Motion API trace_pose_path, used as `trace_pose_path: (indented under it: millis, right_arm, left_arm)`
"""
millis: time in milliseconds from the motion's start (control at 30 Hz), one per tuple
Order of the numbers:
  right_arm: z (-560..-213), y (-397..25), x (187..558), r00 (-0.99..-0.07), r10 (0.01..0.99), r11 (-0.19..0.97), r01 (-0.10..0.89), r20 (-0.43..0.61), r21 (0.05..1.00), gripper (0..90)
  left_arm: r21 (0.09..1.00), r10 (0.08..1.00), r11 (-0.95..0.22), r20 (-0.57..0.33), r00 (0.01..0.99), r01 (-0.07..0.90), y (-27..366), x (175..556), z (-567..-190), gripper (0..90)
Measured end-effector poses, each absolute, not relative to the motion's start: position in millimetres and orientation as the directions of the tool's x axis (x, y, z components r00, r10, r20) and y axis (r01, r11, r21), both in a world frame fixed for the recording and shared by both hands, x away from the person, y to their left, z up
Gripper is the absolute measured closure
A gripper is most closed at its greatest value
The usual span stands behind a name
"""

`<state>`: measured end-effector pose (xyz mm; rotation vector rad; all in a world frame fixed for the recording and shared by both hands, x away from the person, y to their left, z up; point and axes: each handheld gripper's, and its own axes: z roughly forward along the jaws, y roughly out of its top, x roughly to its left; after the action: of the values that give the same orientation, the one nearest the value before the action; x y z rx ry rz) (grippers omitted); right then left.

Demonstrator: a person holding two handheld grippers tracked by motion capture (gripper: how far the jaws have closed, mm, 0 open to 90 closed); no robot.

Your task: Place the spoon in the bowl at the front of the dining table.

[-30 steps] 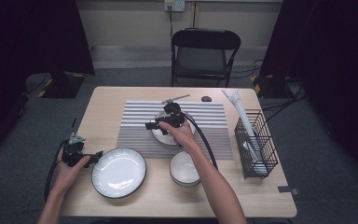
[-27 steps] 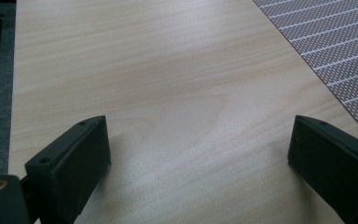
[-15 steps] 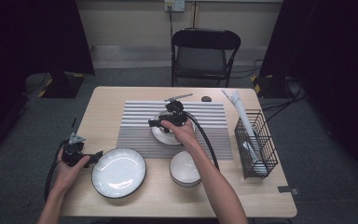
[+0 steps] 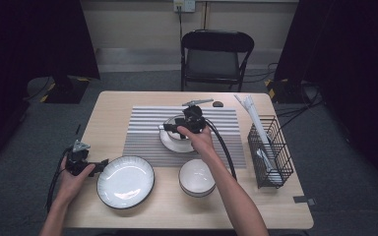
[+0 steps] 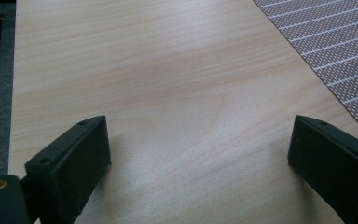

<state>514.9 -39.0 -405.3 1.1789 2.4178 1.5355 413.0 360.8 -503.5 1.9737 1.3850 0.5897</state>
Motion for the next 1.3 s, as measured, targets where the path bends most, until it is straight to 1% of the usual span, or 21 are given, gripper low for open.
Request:
trace_pose_path:
  millis: [167,233,433,533,733,833,1067,1133,1300]
  right_arm:
    - [-400.8,-48.5,510.4,-0.705,0.628,0.206,0.558,0.329,0.804,35.0]
    - [-398.2,-51.7,509.1,-0.705,0.637,0.218,0.554,0.313,0.804,34.8]
    - [-396.0,-67.4,503.1,-0.694,0.644,0.199,0.558,0.322,0.805,34.4]
    - [-393.1,-74.5,498.4,-0.699,0.653,0.218,0.543,0.292,0.811,33.6]
    - [-384.6,-88.8,489.1,-0.697,0.653,0.204,0.539,0.297,0.817,32.6]
    - [-378.2,-91.8,484.2,-0.704,0.651,0.216,0.53,0.284,0.82,32.6]
    - [-370.0,-100.3,477.6,-0.71,0.639,0.212,0.533,0.296,0.819,33.5]
    - [-368.6,-104.3,476.4,-0.708,0.643,0.218,0.536,0.293,0.816,33.3]
    - [-363.3,-115.5,473.3,-0.688,0.665,0.191,0.534,0.292,0.823,32.4]
  left_arm:
    - [0.724,0.94,-0.233,-0.004,0.342,0.649,360.8,412.9,-503.5,5.3]
    - [0.725,0.94,-0.233,-0.004,0.342,0.649,360.7,413.0,-503.5,5.3]
    - [0.725,0.94,-0.232,-0.004,0.342,0.649,360.7,413.0,-503.6,5.2]
    - [0.724,0.939,-0.237,0.001,0.343,0.648,361.0,413.0,-503.4,5.2]
    - [0.724,0.939,-0.238,0.001,0.343,0.648,361.0,413.1,-503.4,5.2]
    - [0.725,0.939,-0.235,-0.002,0.343,0.648,360.9,413.1,-503.5,5.2]
    - [0.723,0.939,-0.236,-0.003,0.345,0.649,361.1,413.3,-503.4,5.0]
    - [0.723,0.938,-0.238,-0.002,0.347,0.648,361.4,413.5,-503.5,4.9]
    - [0.724,0.938,-0.237,-0.003,0.346,0.648,361.2,413.5,-503.5,4.9]
